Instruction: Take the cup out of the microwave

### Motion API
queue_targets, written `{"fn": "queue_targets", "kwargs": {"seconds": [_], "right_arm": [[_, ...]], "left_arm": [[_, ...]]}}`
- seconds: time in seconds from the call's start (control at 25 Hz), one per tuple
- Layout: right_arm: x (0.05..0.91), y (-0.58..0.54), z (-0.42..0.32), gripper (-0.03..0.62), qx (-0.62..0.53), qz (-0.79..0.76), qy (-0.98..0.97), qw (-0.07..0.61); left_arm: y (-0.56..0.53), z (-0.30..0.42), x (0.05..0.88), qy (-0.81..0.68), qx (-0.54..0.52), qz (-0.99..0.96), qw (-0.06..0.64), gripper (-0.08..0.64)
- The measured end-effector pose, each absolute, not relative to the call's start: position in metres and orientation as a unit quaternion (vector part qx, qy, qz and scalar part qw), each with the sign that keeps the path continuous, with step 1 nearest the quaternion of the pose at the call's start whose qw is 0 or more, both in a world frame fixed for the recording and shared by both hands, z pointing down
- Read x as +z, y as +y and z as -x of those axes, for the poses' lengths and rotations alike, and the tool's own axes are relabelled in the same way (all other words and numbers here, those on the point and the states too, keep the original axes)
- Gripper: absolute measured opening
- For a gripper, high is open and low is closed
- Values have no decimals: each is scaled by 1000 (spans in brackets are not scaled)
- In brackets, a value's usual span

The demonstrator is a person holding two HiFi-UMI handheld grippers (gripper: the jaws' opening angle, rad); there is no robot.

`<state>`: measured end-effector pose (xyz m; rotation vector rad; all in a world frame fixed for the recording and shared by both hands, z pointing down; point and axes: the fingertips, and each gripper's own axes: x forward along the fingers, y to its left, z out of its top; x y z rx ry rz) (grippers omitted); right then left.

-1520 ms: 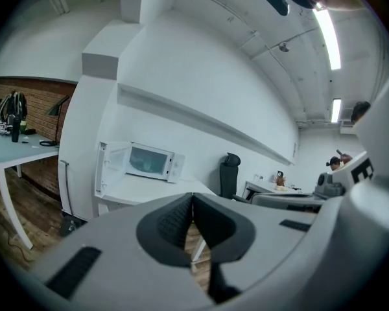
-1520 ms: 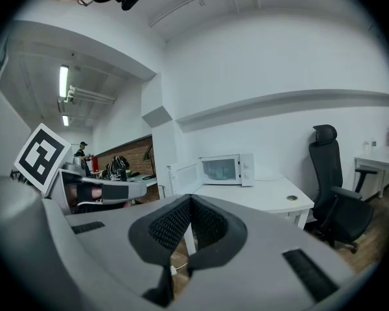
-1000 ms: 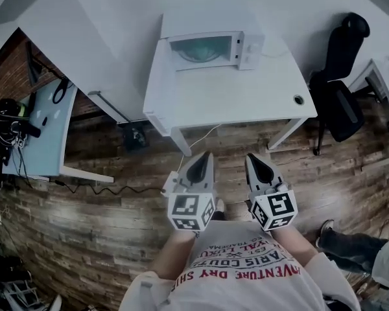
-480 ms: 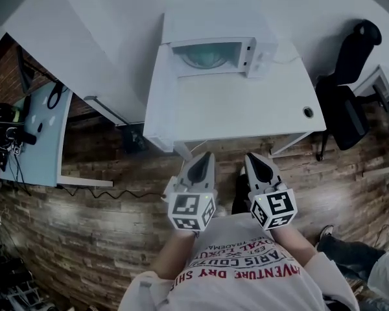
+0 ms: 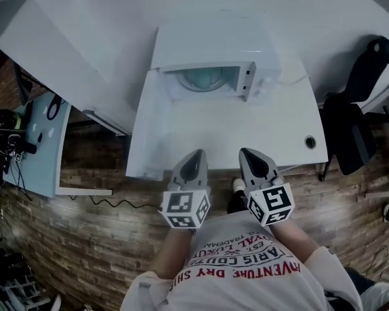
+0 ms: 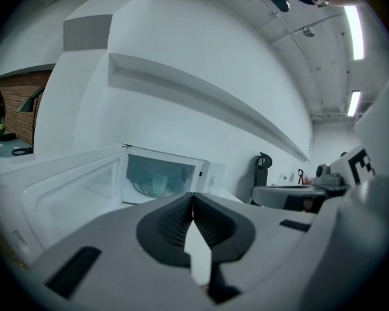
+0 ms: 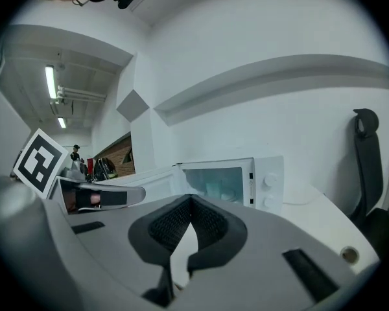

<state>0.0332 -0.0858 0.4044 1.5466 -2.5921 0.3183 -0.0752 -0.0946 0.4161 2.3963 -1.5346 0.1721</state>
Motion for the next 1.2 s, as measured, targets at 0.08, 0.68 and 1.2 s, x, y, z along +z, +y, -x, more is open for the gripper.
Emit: {"fn": "queue_targets", "kwargs": {"seconds": [0.08, 0.68, 1.2], "right_arm": [[399, -113, -44, 5, 97, -498, -860, 56], [416, -266, -97, 5, 112, -439, -888, 80], [455, -323, -67, 5, 141, -448, -876, 110]], "left_arm": [[-119, 64, 413, -542, 63, -826, 141, 8], [-247, 18, 435, -595, 66, -786, 157, 8], [-319, 31, 489, -558, 75, -806, 183, 184]]}}
